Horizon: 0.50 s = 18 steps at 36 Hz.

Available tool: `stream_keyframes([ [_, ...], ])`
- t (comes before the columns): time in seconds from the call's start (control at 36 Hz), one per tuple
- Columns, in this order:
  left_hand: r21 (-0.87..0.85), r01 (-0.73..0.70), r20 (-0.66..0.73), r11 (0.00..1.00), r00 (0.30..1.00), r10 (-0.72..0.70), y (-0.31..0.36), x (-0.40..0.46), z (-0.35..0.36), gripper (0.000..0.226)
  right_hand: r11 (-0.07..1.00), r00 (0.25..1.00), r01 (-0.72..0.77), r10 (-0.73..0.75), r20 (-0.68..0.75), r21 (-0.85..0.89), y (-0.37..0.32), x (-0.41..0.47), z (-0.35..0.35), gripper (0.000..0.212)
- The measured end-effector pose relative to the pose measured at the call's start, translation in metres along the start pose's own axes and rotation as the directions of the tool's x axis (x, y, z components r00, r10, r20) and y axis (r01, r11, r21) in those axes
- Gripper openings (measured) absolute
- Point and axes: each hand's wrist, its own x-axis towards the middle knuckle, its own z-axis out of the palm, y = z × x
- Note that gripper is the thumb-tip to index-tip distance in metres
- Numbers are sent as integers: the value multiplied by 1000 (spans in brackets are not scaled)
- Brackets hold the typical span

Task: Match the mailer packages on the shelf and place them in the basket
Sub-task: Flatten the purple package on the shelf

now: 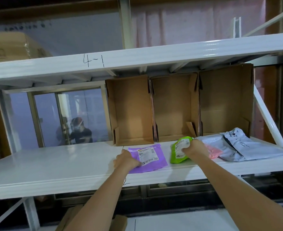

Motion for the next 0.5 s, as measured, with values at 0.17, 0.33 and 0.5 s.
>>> stream_keyframes([
  [0.17,-93,37,47,995,998,-33,-1,5,-6,69,924,993,10,34,-109,382,-21,0,2,43],
  [0.33,-183,28,54,983,998,-18,-1,4,0,65,910,991,88,-121,57,404,-60,-22,21,35],
  [0.5,-347,36,40,937,999,-23,3,7,-1,58,999,984,-37,40,174,-21,-75,-47,51,65],
])
